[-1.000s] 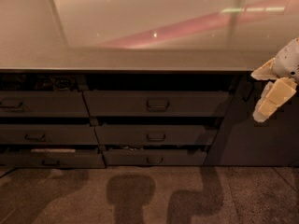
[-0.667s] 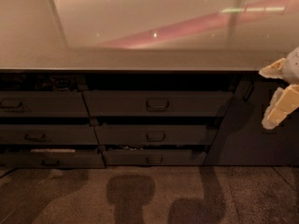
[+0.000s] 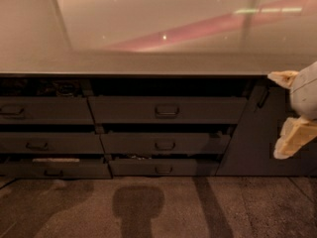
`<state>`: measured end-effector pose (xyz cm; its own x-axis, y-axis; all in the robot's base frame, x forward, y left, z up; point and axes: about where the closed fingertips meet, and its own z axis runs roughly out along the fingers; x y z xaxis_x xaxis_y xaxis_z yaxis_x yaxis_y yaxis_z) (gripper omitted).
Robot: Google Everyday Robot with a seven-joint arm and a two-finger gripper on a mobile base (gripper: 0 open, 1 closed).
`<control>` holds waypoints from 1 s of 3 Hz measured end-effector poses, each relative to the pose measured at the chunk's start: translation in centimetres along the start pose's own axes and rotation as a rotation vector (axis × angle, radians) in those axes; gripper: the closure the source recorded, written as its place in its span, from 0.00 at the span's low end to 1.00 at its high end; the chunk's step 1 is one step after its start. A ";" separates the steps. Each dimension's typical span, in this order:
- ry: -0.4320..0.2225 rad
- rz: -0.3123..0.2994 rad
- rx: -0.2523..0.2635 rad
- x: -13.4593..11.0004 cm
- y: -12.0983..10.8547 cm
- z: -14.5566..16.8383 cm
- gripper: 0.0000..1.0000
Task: Open top drawer
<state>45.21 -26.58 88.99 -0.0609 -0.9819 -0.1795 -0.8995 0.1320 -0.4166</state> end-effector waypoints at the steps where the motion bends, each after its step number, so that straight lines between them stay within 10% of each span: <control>1: -0.003 -0.001 0.004 -0.1 0.9 2.1 0.00; 3: 0.068 0.019 -0.046 0.3 -0.8 3.6 0.00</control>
Offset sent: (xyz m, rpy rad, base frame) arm 0.0339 -0.0032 -0.0328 -0.0772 0.0861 -0.0587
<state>47.48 -26.51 86.10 -0.1058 -0.9864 -0.1257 -0.9167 0.1457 -0.3721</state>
